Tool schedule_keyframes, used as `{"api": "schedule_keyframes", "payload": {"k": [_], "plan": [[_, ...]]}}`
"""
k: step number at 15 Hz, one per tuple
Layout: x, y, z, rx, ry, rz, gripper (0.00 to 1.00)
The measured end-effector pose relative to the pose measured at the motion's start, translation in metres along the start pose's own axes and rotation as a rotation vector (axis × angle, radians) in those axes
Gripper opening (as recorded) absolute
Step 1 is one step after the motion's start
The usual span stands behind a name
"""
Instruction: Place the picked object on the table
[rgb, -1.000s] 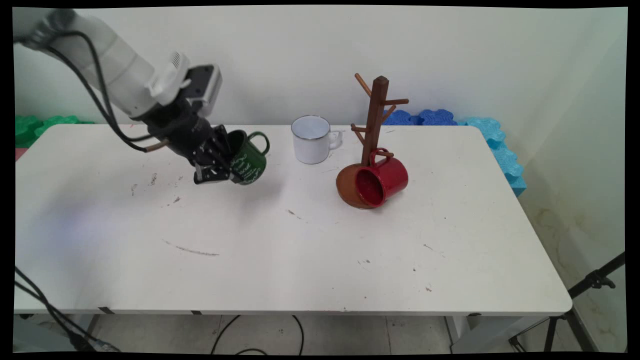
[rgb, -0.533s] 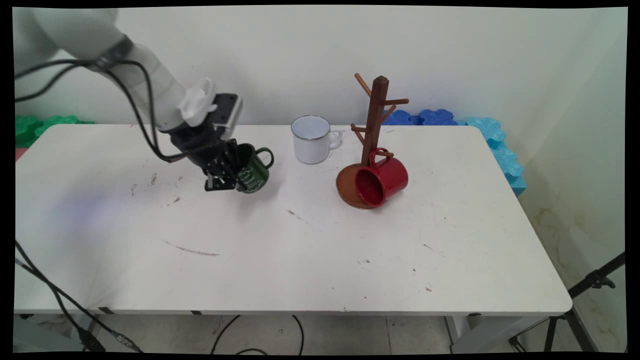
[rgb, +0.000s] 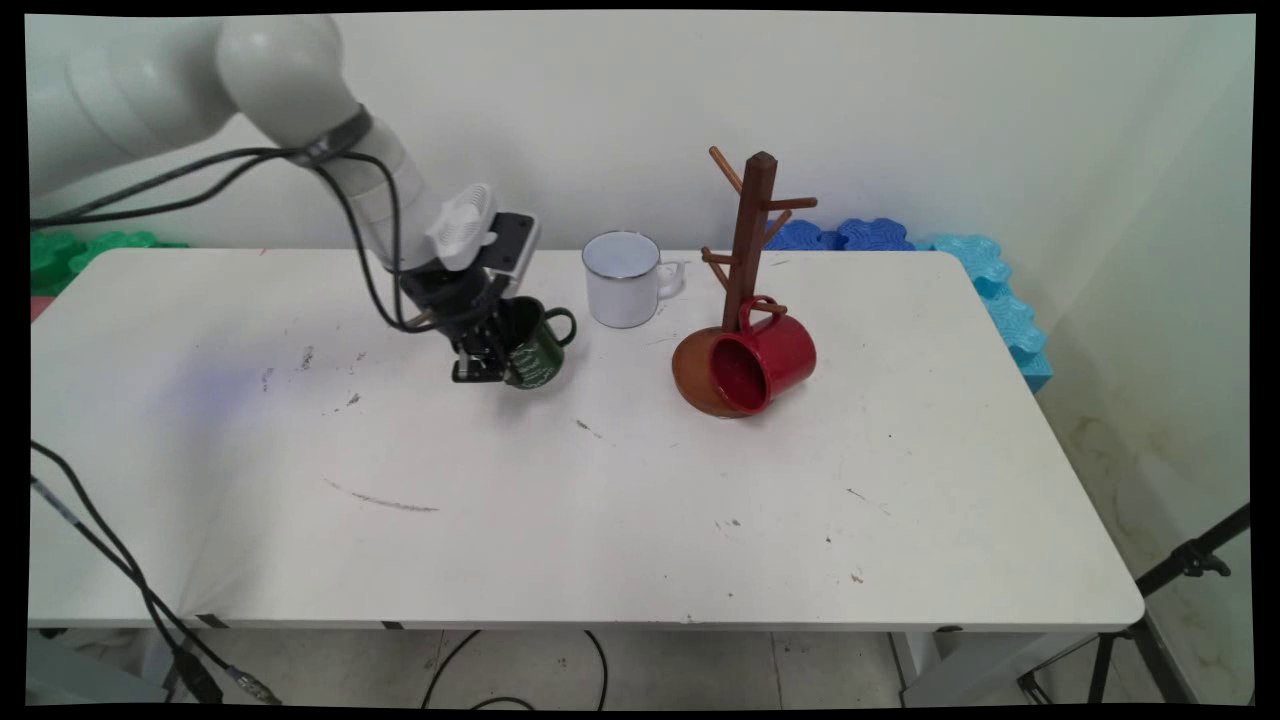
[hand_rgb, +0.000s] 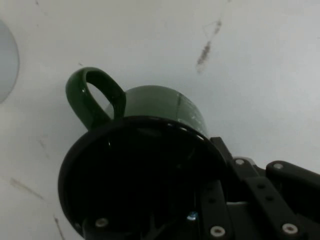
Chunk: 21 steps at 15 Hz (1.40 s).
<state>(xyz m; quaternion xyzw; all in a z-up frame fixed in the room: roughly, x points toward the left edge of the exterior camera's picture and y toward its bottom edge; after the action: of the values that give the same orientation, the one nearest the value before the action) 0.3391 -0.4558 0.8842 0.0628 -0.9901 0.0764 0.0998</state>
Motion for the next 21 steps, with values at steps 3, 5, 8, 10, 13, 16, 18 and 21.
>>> {"api": "schedule_keyframes", "payload": {"k": [3,5,8,10,13,16,18,21], "plan": [[0.008,-0.011,0.01,0.0,-0.013,0.014,0.0],[0.012,-0.015,0.015,-0.004,-0.019,0.021,0.0],[0.018,-0.021,0.025,-0.012,-0.03,0.033,0.0],[0.021,-0.024,0.03,-0.017,-0.035,0.043,0.0],[0.024,-0.027,0.037,-0.023,-0.039,0.055,0.0],[0.027,-0.03,0.044,-0.029,-0.045,0.066,0.0],[0.027,-0.03,0.046,-0.032,-0.047,0.07,0.0],[0.028,-0.031,0.051,-0.038,-0.052,0.078,0.0]]}}
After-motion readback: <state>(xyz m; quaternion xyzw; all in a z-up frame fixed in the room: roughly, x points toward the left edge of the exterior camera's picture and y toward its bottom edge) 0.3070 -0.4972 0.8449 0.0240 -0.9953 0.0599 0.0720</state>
